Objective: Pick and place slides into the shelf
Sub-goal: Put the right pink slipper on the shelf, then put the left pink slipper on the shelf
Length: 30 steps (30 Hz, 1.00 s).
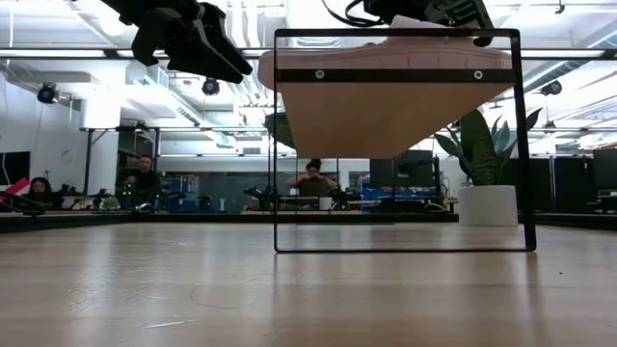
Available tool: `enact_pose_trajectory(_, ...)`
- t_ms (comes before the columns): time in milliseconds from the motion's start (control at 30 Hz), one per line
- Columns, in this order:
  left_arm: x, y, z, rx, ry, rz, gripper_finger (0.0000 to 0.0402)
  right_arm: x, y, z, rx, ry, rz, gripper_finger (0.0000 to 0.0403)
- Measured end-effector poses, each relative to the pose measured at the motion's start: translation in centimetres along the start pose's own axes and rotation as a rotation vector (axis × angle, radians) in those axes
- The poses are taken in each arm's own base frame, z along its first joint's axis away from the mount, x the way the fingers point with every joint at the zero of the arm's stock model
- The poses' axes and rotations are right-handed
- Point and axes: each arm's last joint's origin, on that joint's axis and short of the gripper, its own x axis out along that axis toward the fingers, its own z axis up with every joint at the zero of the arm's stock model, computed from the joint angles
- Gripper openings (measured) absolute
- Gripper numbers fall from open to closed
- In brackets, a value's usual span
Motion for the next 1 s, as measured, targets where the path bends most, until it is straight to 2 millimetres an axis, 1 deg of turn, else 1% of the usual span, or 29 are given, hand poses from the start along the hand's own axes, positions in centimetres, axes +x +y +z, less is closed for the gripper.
enact_pose_trajectory(200, 0.0, 0.0, 0.0, 0.001, 0.0, -0.001, 0.024, -0.8, -0.4, 0.6, -0.044, -0.017, -0.026, 0.0008)
enact_pose_trajectory(433, 0.0, 0.0, 0.0, 0.0, 0.001, -0.001, 0.024, -1.3, -0.9, 0.8, -0.021, 0.055, -0.139, 0.0009)
enact_pose_trajectory(567, -0.1, 0.0, -0.1, -0.001, 0.017, -0.008, 0.024, -2.3, -1.3, 1.8, -0.002, 0.054, -0.212, 0.0009)
enact_pose_trajectory(667, -0.3, 0.2, 0.0, -0.091, 0.028, -0.014, 0.024, -3.9, -1.7, 3.4, 0.021, -0.031, -0.305, 0.0009)
enact_pose_trajectory(733, -0.5, 0.0, -0.3, -0.161, 0.064, -0.04, 0.024, -4.9, -1.8, 4.2, 0.043, -0.098, -0.358, 0.0009)
enact_pose_trajectory(900, -1.0, -0.2, -0.9, -0.358, 0.162, -0.129, 0.024, -7.0, -1.2, 4.8, 0.02, -0.136, -0.486, 0.0009)
enact_pose_trajectory(1000, -1.6, -0.3, -0.9, -0.505, 0.236, -0.247, 0.024, -8.5, -0.4, 5.1, -0.003, -0.187, -0.525, 0.0009)
